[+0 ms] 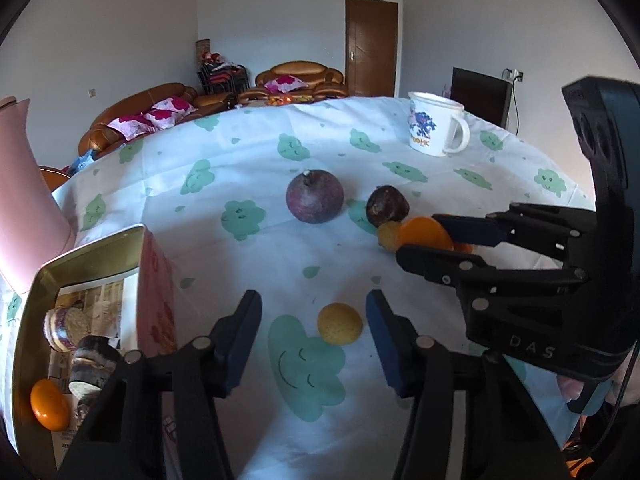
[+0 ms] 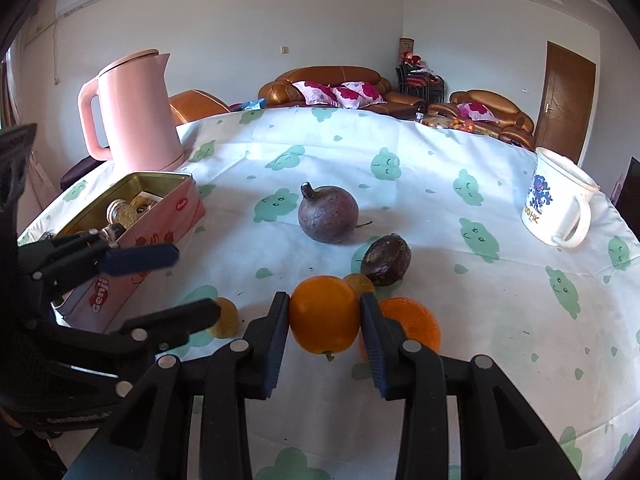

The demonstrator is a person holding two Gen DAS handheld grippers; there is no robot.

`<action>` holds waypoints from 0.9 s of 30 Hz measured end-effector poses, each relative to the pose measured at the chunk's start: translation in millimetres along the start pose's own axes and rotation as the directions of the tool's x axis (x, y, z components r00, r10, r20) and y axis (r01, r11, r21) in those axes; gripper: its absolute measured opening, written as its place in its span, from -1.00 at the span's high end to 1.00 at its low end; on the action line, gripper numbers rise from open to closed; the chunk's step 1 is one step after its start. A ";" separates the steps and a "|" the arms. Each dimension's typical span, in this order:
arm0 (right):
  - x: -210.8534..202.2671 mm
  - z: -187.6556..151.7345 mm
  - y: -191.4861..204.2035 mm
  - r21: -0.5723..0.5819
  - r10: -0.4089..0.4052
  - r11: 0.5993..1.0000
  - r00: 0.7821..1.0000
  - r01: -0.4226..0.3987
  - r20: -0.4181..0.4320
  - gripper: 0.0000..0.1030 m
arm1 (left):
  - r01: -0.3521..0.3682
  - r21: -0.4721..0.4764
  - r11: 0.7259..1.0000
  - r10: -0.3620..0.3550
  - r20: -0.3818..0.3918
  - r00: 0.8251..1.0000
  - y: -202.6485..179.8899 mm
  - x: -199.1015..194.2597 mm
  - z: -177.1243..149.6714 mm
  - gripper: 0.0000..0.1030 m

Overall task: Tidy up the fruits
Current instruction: 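Grasp an orange on the table with the right tool while the left tool grasps a small yellow fruit, then lift the orange with the right tool while the left tool lifts the yellow fruit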

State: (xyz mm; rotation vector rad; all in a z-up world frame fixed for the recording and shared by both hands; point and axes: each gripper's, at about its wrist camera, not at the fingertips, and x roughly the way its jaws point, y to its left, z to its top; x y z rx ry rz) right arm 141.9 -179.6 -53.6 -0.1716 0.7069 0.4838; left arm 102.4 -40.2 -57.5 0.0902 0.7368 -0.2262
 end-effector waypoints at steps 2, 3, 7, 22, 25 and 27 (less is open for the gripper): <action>0.1 0.5 -0.8 0.004 0.000 1.000 1.000 0.000 0.003 0.27 | 0.024 0.018 1.000 -0.023 -0.035 0.999 -3.8 6.3 0.0 -0.01; 0.0 0.6 -0.7 0.004 0.000 1.000 1.000 0.000 0.003 0.27 | 0.041 0.024 0.999 -0.039 -0.057 0.998 -5.3 10.3 -0.2 0.04; 0.4 0.3 -0.6 0.001 0.001 1.000 1.000 -0.001 0.001 0.27 | 0.082 0.007 0.997 -0.081 -0.121 0.989 -4.3 22.1 -1.0 0.43; -2.7 -0.7 2.5 -0.019 0.034 0.999 0.999 -0.033 0.016 0.27 | 0.044 0.014 0.999 -0.043 -0.040 0.998 -3.2 6.5 -0.3 0.44; -4.4 -0.7 3.0 -0.023 0.040 0.999 0.999 -0.040 0.024 0.27 | 0.037 0.002 0.999 -0.037 -0.022 0.999 -0.3 3.5 0.4 0.44; -5.5 -0.7 3.6 -0.026 0.044 0.999 0.999 -0.043 0.030 0.27 | 0.032 -0.001 0.999 -0.032 -0.012 0.999 0.5 1.8 0.2 0.44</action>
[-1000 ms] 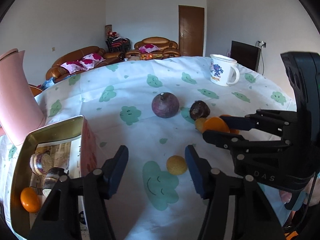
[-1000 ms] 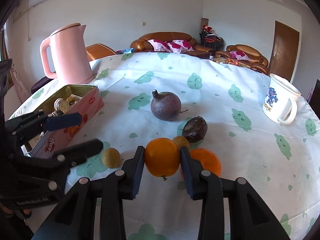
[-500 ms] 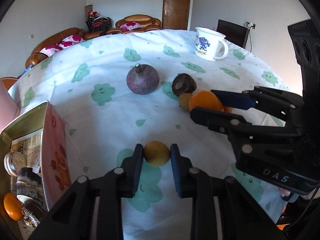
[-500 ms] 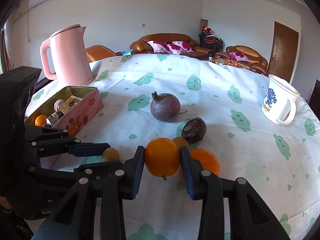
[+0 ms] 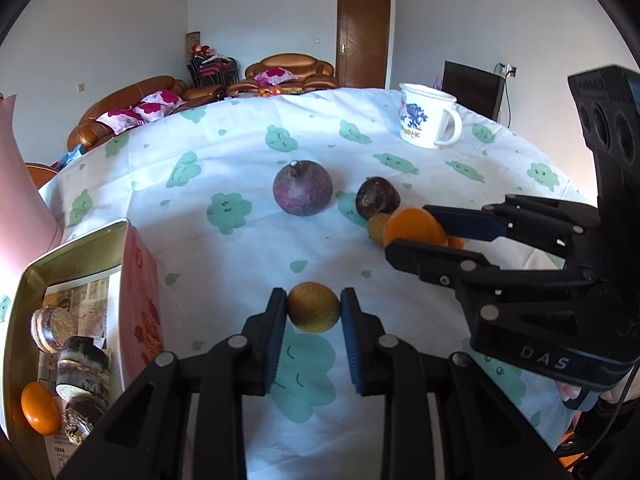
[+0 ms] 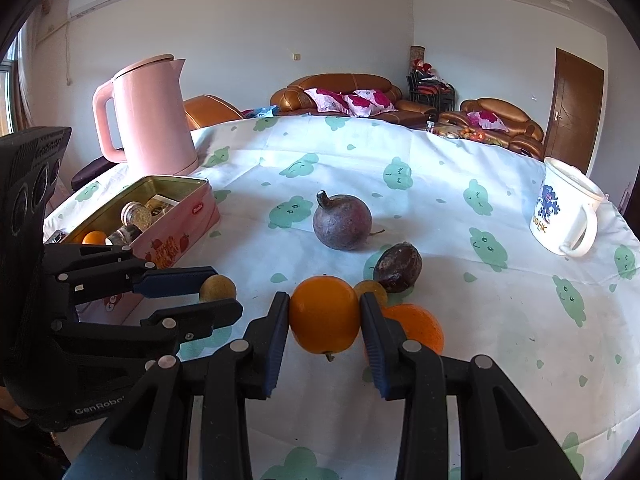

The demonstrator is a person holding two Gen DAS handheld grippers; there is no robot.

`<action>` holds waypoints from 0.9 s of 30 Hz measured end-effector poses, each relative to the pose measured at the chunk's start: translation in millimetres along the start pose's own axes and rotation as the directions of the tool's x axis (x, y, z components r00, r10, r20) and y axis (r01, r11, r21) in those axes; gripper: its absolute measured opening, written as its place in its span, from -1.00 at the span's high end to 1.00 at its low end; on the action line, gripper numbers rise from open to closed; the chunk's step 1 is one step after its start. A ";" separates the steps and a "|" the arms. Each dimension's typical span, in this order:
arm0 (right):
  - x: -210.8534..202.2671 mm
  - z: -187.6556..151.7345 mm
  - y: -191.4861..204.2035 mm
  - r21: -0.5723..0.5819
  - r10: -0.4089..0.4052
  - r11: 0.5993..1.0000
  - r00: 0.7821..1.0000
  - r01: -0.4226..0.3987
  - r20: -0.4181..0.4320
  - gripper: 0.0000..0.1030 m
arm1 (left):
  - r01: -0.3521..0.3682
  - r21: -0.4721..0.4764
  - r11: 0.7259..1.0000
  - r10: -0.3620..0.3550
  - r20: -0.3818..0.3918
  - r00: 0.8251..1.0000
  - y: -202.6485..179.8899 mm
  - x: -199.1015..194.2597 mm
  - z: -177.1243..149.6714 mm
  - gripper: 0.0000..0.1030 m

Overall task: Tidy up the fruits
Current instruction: 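Lift the orange with the right tool while the left tool lifts the yellow fruit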

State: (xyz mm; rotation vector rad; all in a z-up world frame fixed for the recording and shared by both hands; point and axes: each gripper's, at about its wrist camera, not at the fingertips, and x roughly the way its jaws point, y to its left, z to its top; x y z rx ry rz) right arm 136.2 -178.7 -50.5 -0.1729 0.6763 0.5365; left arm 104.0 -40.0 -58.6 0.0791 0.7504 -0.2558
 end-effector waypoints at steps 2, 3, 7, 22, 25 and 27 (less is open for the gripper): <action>-0.7 0.3 0.8 -0.003 0.003 1.000 1.000 -0.003 0.003 0.27 | -0.004 -0.002 1.000 0.004 0.008 1.000 0.6 -1.4 0.0 0.44; -0.8 0.4 1.0 -0.004 0.004 1.000 1.000 -0.004 0.004 0.27 | -0.004 -0.002 1.000 0.004 0.011 1.000 0.6 -1.9 0.2 0.44; -2.2 0.1 1.4 -0.006 0.005 1.000 1.000 -0.005 0.011 0.27 | -0.012 -0.012 1.000 0.012 0.025 1.000 2.9 -4.4 0.3 0.44; -8.2 -0.1 2.7 -0.013 0.012 1.000 0.999 -0.012 0.043 0.27 | -0.044 -0.057 0.997 0.049 0.094 0.994 10.4 -17.4 -1.1 0.44; -9.8 -0.2 2.5 -0.015 0.015 1.000 0.998 -0.014 0.053 0.27 | -0.055 -0.067 0.996 0.063 0.109 0.992 11.6 -20.3 -1.9 0.44; -10.9 -0.1 2.7 -0.015 0.016 1.000 0.998 -0.015 0.060 0.27 | -0.059 -0.075 0.995 0.068 0.118 0.991 13.5 -22.7 -2.4 0.44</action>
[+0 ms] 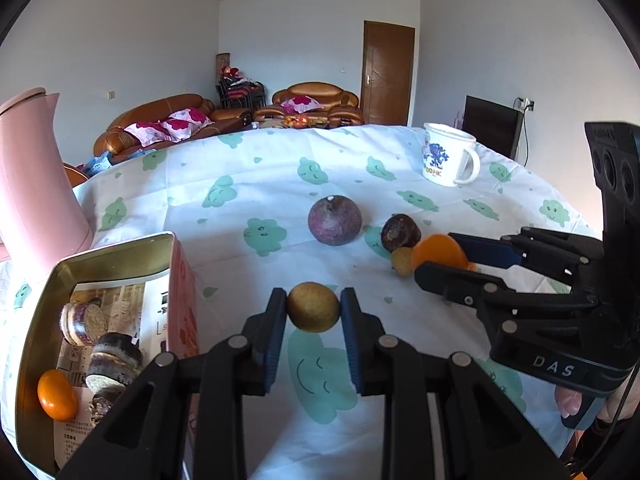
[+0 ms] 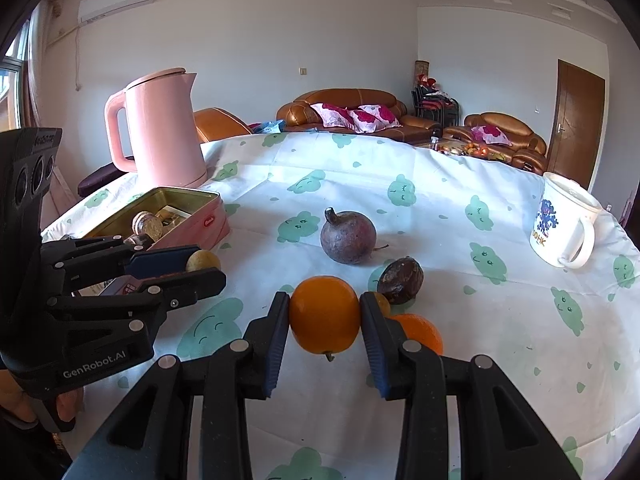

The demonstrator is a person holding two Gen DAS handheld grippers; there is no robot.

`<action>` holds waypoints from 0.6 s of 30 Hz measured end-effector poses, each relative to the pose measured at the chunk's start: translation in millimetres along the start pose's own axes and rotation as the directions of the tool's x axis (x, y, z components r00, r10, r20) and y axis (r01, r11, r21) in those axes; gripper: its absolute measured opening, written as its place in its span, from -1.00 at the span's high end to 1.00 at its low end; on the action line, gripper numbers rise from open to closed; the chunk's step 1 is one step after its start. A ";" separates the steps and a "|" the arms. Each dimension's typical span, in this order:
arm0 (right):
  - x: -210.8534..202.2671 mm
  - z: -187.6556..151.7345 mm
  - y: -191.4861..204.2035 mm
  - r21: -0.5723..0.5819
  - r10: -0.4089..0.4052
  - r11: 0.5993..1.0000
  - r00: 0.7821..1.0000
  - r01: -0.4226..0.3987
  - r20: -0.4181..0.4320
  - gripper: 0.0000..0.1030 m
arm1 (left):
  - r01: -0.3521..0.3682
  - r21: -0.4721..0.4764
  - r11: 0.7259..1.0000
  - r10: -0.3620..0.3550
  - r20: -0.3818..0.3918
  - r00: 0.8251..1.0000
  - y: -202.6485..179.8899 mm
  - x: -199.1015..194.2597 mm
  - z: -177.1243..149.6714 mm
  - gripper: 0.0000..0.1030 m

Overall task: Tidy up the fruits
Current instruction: 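Lift the orange with the right tool while the left tool lifts the yellow fruit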

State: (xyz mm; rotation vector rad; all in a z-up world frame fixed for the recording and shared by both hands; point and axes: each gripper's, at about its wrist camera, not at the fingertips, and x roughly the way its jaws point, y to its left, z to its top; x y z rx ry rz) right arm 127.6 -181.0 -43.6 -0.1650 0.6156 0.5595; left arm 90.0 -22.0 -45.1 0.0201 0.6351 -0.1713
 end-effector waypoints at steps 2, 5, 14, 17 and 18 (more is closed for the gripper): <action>-0.8 0.0 0.5 -0.001 0.000 1.000 1.000 0.000 0.004 0.27 | -0.007 -0.005 1.000 0.007 0.007 1.000 1.1 -1.1 0.0 0.44; -1.6 -0.1 0.7 -0.002 0.001 1.000 1.000 -0.001 0.009 0.27 | -0.014 -0.012 1.000 0.014 0.017 1.000 2.0 -2.6 0.1 0.44; -7.0 -0.7 0.3 -0.002 0.002 1.000 0.999 -0.002 0.035 0.27 | -0.028 -0.040 0.999 0.030 0.055 0.998 6.5 -9.0 -0.5 0.44; -8.5 -0.9 0.2 -0.004 0.002 1.000 0.999 -0.002 0.043 0.27 | -0.028 -0.045 0.999 0.031 0.066 0.997 7.1 -11.0 -0.7 0.44; -9.4 -1.1 0.2 -0.004 0.002 1.000 0.999 -0.002 0.047 0.27 | -0.030 -0.047 0.998 0.033 0.071 0.997 7.4 -11.7 -0.8 0.44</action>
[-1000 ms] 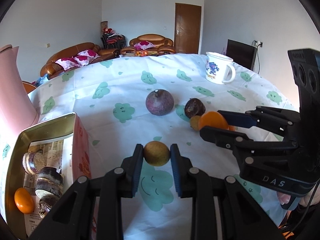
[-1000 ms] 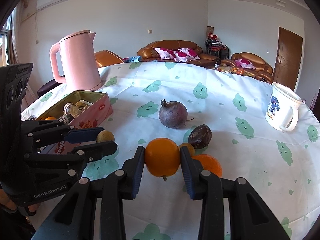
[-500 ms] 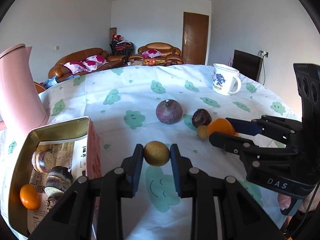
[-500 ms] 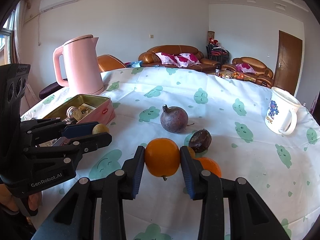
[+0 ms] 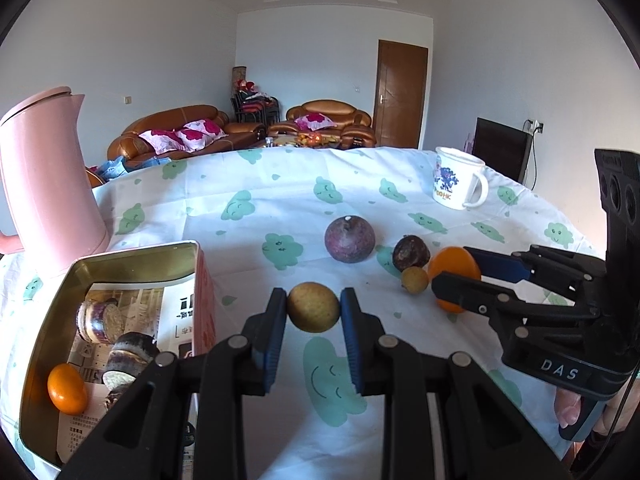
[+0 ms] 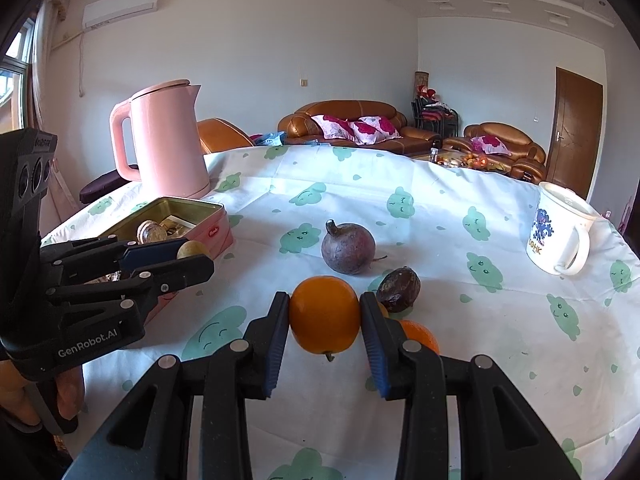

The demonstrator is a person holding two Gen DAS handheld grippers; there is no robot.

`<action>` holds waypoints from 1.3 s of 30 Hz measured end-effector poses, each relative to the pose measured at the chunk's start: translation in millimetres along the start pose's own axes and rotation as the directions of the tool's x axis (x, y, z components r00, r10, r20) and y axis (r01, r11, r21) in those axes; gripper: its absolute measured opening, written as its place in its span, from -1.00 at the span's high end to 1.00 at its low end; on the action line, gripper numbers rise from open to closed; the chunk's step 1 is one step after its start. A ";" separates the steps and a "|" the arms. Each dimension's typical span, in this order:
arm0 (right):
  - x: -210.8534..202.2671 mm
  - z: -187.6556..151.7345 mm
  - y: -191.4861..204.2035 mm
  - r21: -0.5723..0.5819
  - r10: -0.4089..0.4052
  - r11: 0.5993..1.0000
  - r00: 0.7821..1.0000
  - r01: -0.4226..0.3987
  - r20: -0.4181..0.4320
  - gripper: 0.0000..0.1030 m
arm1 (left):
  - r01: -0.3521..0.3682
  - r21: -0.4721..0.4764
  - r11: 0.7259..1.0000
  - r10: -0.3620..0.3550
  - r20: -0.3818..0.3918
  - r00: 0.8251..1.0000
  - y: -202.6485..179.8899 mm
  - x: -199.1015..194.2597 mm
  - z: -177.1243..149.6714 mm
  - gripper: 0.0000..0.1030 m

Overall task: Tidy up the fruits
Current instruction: 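Lift the orange with the right tool while the left tool lifts the yellow fruit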

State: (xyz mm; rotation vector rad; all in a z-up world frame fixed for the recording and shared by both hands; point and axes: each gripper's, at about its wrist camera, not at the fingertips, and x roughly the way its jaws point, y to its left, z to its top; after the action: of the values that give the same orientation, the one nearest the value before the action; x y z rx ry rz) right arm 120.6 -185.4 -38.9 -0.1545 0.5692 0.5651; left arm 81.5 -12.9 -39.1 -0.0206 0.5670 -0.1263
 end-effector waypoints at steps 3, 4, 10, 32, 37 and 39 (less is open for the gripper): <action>-1.6 0.2 0.0 -0.002 0.000 1.000 1.000 0.000 0.009 0.27 | -0.002 -0.001 1.000 0.002 0.010 1.000 0.3 -2.2 -0.7 0.44; -1.9 0.3 0.0 -0.002 0.000 1.000 1.000 0.000 0.011 0.27 | -0.003 -0.001 1.000 0.003 0.014 1.000 0.7 -3.3 -1.0 0.44; -4.1 -0.1 -0.5 -0.004 -0.001 1.000 1.000 0.001 0.023 0.27 | -0.012 0.002 1.000 0.012 0.037 0.999 0.3 -8.5 -1.1 0.44; -16.6 -1.5 1.3 -0.013 -0.011 1.000 0.996 0.013 0.091 0.27 | -0.049 -0.011 0.999 0.050 0.108 0.993 2.5 -22.1 -2.6 0.44; -18.6 -1.6 0.8 -0.015 -0.014 1.000 0.994 0.015 0.104 0.27 | -0.055 -0.007 0.998 0.056 0.123 0.991 1.8 -24.6 -2.2 0.44; -20.0 -1.8 0.8 -0.016 -0.014 1.000 0.994 0.016 0.112 0.27 | -0.058 -0.008 0.998 0.058 0.126 0.990 1.8 -25.0 -2.3 0.44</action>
State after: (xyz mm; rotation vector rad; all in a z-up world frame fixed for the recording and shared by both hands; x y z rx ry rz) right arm 105.5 -194.5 -29.4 -0.1423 0.4546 0.5601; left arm 59.6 -7.9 -27.8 -0.0160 0.4413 -0.0668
